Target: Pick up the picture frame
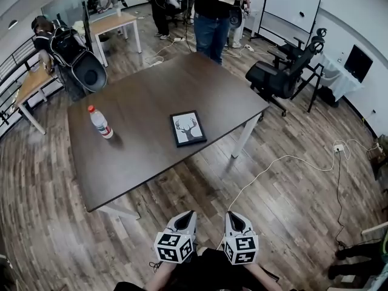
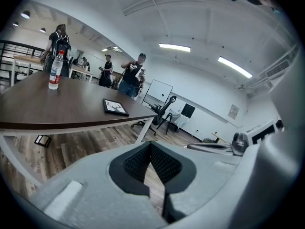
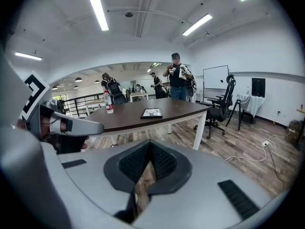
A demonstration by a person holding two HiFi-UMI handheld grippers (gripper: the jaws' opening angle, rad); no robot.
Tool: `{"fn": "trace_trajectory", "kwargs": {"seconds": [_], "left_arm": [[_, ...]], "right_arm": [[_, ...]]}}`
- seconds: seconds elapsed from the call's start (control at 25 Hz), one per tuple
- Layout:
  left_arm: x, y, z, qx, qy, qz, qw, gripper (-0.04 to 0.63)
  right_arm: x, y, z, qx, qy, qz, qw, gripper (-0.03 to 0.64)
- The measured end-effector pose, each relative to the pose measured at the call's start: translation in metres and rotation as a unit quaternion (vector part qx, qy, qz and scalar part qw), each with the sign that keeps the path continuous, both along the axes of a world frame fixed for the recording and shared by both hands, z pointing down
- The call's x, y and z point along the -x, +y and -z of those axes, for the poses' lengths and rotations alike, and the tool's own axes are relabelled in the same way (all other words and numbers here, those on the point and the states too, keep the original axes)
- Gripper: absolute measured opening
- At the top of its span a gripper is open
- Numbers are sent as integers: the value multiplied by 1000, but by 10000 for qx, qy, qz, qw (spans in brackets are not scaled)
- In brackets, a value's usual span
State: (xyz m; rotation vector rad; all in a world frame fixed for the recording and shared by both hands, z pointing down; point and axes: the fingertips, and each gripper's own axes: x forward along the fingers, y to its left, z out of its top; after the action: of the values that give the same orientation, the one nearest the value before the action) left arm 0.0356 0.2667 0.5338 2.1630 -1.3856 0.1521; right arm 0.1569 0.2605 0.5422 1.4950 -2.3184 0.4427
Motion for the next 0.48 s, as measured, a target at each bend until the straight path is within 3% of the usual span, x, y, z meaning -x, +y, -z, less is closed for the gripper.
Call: {"fn": "trace_trajectory", "kwargs": {"seconds": [0.32,0.48], "left_arm": [[26,-59,-7,275,150,-22,9995,11],[36,-80,0,163,74,-230,9996,10]], "right_arm": [[23,-52,-7,200,-168,-247,9994,5],[39,-75,-3,188,-52,-331,9993,5]]}}
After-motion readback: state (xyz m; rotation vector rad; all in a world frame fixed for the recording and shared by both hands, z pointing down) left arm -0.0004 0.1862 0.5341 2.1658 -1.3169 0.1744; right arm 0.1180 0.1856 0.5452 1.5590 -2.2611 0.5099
